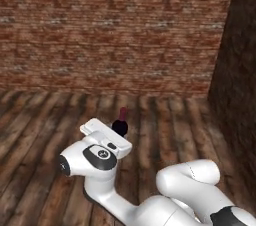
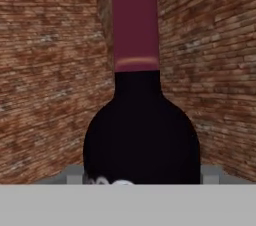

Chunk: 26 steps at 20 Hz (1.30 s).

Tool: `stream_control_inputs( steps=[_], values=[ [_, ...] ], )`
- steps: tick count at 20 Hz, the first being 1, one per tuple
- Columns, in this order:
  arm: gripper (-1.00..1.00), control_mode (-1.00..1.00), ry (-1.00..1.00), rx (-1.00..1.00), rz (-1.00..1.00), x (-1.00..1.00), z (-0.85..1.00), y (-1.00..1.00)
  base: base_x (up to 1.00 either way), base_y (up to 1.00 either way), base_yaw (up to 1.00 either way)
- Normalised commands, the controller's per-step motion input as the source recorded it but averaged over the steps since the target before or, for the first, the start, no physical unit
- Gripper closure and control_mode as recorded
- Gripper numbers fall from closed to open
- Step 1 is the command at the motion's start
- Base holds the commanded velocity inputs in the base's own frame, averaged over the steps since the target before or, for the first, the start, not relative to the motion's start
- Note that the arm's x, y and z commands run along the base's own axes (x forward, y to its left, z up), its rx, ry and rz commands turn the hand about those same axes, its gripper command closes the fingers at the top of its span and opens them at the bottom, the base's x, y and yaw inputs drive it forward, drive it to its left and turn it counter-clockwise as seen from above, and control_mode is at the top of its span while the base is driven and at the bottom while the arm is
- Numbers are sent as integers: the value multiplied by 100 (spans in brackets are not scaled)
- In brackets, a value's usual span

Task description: There is a wine glass and glass cup on the dining counter. Place the wine bottle next to the wine glass and the juice bottle next to the glass cup.

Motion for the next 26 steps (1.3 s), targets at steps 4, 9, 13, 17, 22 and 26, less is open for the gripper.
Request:
stream_control_inputs(
  steps=[4, 9, 13, 17, 22, 26],
  values=[
    [100, 100, 0, 0, 0, 0, 0, 0, 89, 2, 27],
    [100, 100, 0, 0, 0, 0, 0, 0, 89, 2, 27],
    [100, 100, 0, 0, 0, 0, 0, 0, 89, 2, 28],
    [100, 100, 0, 0, 0, 0, 0, 0, 88, 2, 29],
    [100, 100, 0, 0, 0, 0, 0, 0, 88, 1, 29],
    [100, 100, 0, 0, 0, 0, 0, 0, 91, 0, 26]
  ],
)
